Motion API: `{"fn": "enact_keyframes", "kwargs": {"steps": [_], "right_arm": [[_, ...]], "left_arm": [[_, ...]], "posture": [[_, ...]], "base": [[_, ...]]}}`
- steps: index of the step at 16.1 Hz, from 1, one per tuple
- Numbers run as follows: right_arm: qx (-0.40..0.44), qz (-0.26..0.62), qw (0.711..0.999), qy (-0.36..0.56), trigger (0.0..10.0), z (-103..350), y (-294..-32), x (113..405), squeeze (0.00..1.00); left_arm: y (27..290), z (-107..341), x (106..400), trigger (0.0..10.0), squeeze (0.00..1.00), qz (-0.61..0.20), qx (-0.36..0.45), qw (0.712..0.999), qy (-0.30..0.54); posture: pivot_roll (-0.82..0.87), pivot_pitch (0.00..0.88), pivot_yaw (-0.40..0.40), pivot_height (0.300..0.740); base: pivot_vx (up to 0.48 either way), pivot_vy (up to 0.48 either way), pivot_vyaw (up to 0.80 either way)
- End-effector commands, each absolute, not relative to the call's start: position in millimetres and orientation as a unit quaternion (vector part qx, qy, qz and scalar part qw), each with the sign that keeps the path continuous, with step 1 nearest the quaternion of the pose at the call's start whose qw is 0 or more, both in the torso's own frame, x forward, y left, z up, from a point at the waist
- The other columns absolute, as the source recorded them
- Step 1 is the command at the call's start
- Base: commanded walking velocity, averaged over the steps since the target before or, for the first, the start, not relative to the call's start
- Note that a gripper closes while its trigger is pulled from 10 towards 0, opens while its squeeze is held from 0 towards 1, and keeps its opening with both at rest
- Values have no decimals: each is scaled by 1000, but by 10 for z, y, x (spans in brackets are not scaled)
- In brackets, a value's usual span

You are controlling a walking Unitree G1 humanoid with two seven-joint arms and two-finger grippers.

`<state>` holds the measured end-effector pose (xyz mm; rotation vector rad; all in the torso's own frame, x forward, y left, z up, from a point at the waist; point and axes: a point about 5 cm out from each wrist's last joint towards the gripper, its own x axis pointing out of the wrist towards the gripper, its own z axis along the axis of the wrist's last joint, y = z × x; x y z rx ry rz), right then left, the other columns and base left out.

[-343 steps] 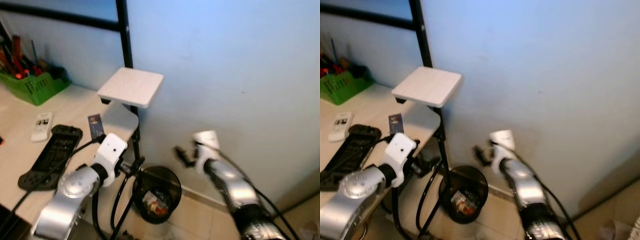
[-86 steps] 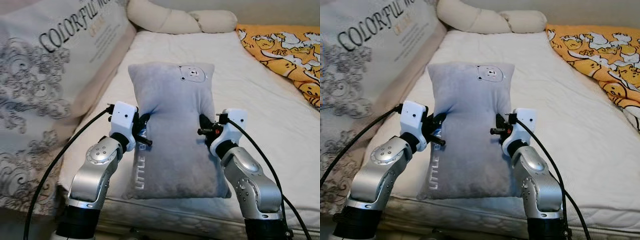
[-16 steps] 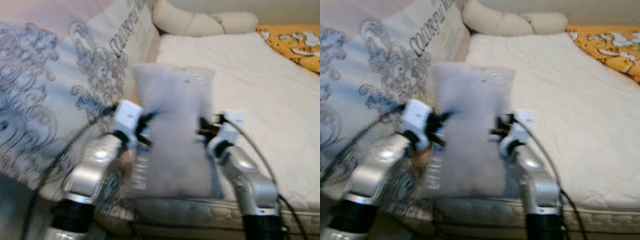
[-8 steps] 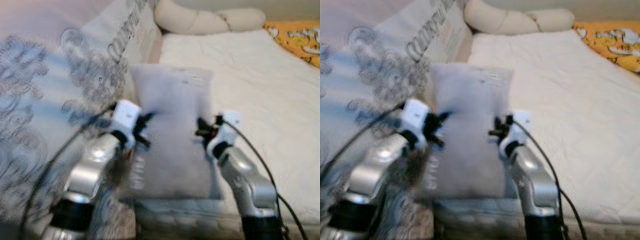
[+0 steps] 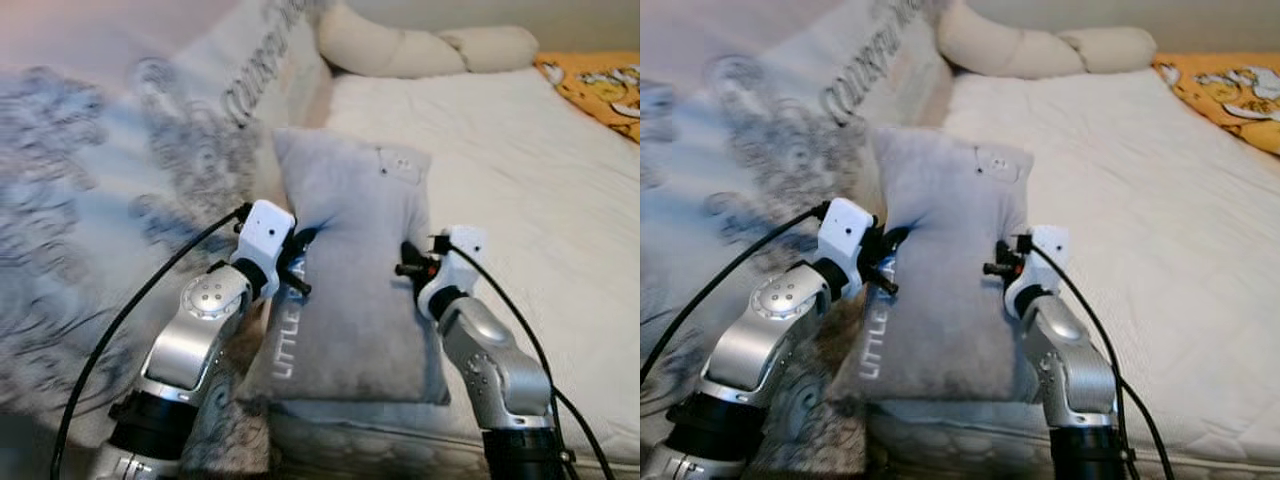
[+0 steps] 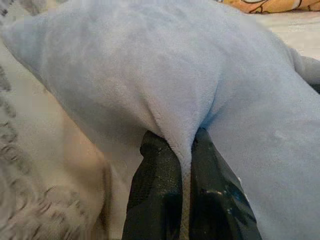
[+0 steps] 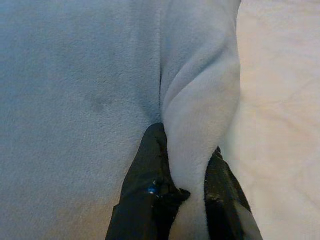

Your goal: Clean up the room

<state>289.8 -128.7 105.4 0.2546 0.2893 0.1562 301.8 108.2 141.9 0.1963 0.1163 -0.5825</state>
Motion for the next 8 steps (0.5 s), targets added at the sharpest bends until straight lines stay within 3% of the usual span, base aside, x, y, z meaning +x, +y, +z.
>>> {"fn": "enact_keyframes", "kwargs": {"steps": [1, 5, 8], "right_arm": [[120, 73, 982, 124, 10000, 1128, -1283, 2972, 0], [122, 60, 983, 123, 10000, 1098, -1322, 3056, 0], [150, 74, 975, 144, 10000, 935, -1244, 3260, 0]], "left_arm": [[1047, 1529, 3071, 10000, 0, -297, 110, 948, 32], [1010, 1507, 3212, 10000, 0, -298, 125, 945, 50], [1044, 1550, 3485, 10000, 0, -302, 204, 930, 55]], "posture": [[24, 0, 83, 740], [26, 0, 78, 740], [25, 0, 84, 740]], "base": [[0, 0, 0], [0, 0, 0], [0, 0, 0]]}}
